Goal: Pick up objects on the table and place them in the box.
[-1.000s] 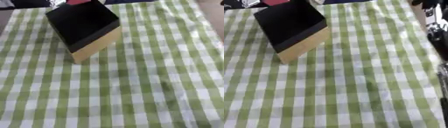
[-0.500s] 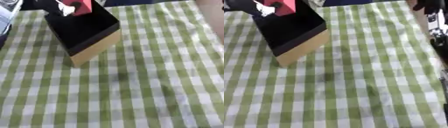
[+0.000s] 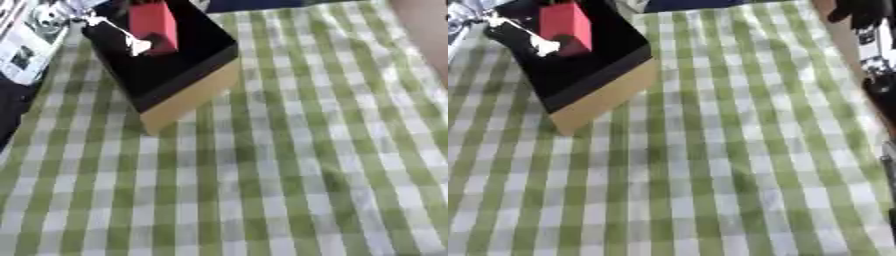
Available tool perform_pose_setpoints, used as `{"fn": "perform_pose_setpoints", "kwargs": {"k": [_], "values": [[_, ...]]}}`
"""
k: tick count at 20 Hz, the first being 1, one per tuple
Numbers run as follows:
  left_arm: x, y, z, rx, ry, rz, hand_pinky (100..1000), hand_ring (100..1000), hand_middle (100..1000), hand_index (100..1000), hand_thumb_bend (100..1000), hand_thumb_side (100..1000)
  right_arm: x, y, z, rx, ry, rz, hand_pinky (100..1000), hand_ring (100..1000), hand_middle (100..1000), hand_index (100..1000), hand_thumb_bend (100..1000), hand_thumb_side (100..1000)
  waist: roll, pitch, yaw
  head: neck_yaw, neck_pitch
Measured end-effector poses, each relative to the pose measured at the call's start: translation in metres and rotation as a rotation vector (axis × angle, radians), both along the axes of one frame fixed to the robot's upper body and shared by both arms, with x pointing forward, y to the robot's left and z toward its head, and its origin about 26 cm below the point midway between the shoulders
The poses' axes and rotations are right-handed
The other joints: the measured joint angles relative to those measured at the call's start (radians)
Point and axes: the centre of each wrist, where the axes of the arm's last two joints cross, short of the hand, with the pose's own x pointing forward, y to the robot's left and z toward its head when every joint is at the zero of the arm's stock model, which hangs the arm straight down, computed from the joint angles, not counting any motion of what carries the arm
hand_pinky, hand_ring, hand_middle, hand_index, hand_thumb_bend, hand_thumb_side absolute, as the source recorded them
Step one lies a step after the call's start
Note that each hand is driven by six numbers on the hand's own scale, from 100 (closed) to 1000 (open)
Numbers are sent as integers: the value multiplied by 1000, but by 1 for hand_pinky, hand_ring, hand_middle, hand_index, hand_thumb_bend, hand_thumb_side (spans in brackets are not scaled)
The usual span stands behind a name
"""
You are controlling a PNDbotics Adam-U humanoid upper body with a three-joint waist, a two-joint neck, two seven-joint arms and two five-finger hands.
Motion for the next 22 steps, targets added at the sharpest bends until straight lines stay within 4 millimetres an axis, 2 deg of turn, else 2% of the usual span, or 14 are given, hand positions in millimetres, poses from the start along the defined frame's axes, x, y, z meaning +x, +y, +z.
{"fn": "perform_pose_setpoints", "kwargs": {"k": [2,3,6,9,11,13,20,21,22], "values": [[4,1,-5,4,11,-1,406,581,520,639,100,191,0,0,0,1,0,0,795,772,487,681,100,693,0,0,-1,0,0],[5,1,-8,4,14,-3,497,639,572,673,100,207,0,0,0,1,1,0,795,772,487,681,100,694,0,0,-1,1,0],[9,0,-12,11,10,-8,520,672,617,716,140,220,0,0,0,3,2,1,795,772,487,681,100,694,-1,2,-5,4,0],[11,-1,-13,31,-4,-4,566,729,685,787,263,255,0,0,0,4,3,1,795,771,487,681,100,695,-1,2,-5,6,0],[12,0,-14,49,-14,3,598,763,733,841,382,311,0,0,0,5,4,1,795,771,486,680,100,695,-1,2,-5,9,0],[13,0,-14,69,-27,11,640,807,777,873,555,383,0,0,0,6,5,1,794,771,486,680,100,694,-1,2,-5,10,0],[13,-3,-13,110,-62,31,640,807,777,873,555,383,0,0,-2,8,9,1,794,771,486,680,100,694,0,2,-6,10,0],[13,-3,-13,111,-64,31,679,842,808,895,691,445,0,0,-2,8,9,1,794,770,486,680,100,695,0,2,-6,10,0],[13,-3,-13,113,-65,33,679,840,821,898,745,481,0,0,-2,8,9,1,792,769,485,679,100,694,0,2,-6,10,0]]}}
